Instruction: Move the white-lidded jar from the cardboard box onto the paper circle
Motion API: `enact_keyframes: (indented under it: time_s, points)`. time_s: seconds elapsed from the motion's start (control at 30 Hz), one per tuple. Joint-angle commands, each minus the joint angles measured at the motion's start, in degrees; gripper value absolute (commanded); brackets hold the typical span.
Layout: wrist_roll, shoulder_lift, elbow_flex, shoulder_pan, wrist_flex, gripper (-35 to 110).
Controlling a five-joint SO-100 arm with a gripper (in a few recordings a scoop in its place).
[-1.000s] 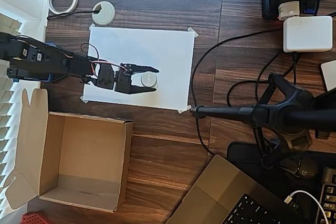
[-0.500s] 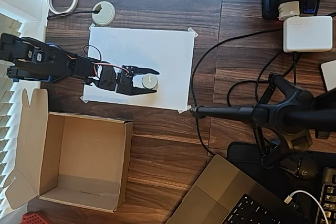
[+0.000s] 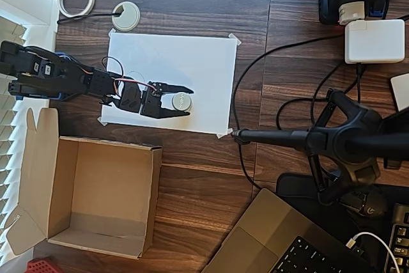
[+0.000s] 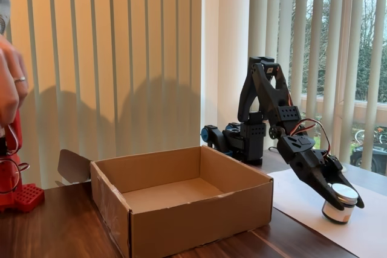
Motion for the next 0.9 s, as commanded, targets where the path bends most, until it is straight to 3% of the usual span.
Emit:
enact_keyframes:
  time_s: [0.0, 0.87]
  points:
    - [-0.7, 3.5, -0.5, 0.5, -2.8, 21]
    - [-2.2, 10.4, 4.1, 0.2, -9.1, 37]
